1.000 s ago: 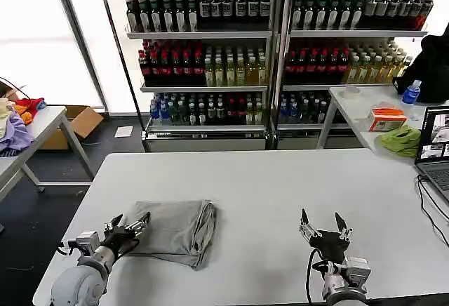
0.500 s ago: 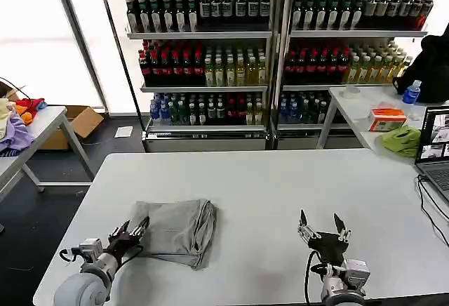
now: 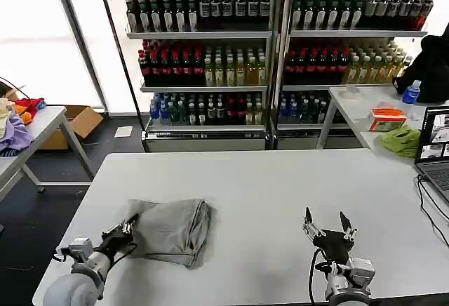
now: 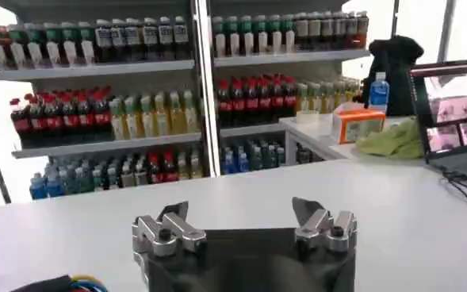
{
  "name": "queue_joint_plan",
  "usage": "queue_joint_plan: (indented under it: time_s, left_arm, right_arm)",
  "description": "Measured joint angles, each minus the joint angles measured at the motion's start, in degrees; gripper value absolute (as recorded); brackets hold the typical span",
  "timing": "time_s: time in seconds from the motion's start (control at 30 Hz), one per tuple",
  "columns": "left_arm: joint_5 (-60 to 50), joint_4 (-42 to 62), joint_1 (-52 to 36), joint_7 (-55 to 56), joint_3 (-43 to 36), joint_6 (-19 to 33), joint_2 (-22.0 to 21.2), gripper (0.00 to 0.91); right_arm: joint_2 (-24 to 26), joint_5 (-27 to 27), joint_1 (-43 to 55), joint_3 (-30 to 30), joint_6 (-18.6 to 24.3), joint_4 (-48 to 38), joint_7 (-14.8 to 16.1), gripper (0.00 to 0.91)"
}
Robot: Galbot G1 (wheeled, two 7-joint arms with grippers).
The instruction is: Fold and organize the clothes.
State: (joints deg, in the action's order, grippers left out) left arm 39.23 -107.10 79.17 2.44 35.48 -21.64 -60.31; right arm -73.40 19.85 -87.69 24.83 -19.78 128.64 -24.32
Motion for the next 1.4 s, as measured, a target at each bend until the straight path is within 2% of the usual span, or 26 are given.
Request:
queue_joint_plan:
  time_s: [0.4,0.67,0.87,1.13,1.4]
  left_arm:
    - [2.91,4.1,0.67,-4.48,16.32,0.21,9.89,0.0]
    - [2.1,2.03,2.5,-5.23,17.97,0.78,11.07,0.0]
    - [0.84,-4.16,3.13,-2.71,12.19,0.02,9.17,0.0]
    - [-5.43,-12.77,-1.12,3.14,-5.61,-3.34,3.65,0.0]
    - [-9.96,-11.51,-8.62,7.15,-21.77,-5.53,-1.76,0.0]
  right_arm:
    - [-0.19,0.4,1.9,-1.31,-0.09,-1.23,-0.07,0.907]
    - [-0.14,0.55,1.64,-0.63,-0.23,-1.21,-0.11,0.907]
    - [-0.55,-0.03,1.75,-0.43,-0.38,-1.96,-0.29,0.907]
    - [-2.49,-2.87,0.87,-1.77,-0.22,-3.16,-0.18,0.907]
    - [-5.35,-6.75,-0.97,-2.82,-0.05,-3.81,0.4,0.907]
